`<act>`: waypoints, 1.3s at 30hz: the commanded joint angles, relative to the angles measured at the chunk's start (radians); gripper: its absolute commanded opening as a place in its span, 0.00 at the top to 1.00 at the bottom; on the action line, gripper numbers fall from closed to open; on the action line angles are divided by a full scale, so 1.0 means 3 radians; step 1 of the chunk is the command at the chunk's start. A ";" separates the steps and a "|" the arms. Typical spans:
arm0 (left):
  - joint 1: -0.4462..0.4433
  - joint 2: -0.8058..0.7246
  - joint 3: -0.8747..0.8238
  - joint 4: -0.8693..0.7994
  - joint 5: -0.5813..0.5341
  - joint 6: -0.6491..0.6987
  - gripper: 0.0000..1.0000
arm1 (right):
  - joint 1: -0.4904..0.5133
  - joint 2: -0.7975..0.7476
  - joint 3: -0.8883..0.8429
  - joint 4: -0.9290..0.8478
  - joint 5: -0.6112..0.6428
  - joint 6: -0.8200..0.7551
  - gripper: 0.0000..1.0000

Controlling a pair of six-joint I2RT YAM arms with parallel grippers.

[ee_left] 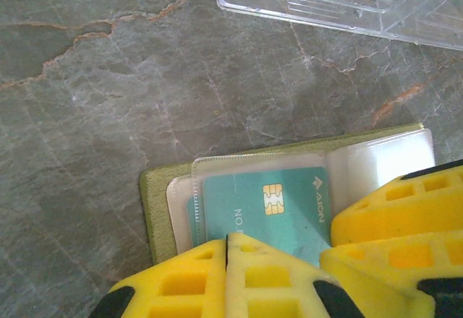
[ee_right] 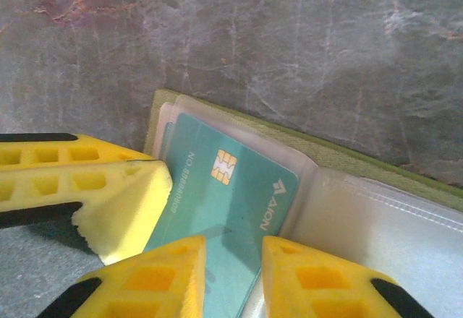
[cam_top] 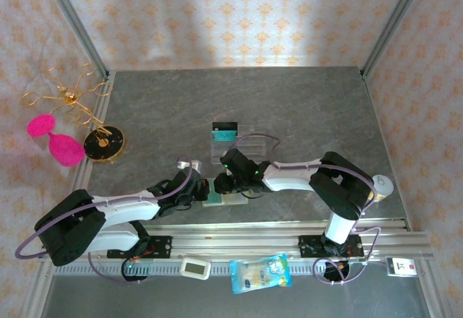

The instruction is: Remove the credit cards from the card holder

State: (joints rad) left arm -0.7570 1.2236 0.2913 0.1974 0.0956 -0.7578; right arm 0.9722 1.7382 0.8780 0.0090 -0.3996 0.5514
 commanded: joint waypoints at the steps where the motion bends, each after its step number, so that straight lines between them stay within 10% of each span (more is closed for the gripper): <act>1: 0.0008 0.0039 -0.0109 -0.0115 0.0011 0.0042 1.00 | 0.0025 0.0088 0.0093 -0.0218 0.0453 0.0049 0.73; 12: 0.0008 0.0033 -0.0143 -0.0121 -0.0027 0.0051 1.00 | 0.0094 -0.0106 0.0123 -0.0484 0.0965 0.0039 0.72; 24: 0.0009 0.0071 -0.0183 -0.0073 0.0016 0.0041 1.00 | 0.0057 0.0038 0.0071 -0.0252 0.0570 0.0102 0.90; 39: -0.0018 0.0225 -0.0139 0.0063 0.0180 0.0082 1.00 | 0.0139 0.0215 0.0121 -0.0056 0.0251 0.0029 0.86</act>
State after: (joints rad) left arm -0.7574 1.2461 0.2672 0.2752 0.1009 -0.7574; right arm 0.9951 1.7588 0.9195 -0.0586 -0.2672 0.5720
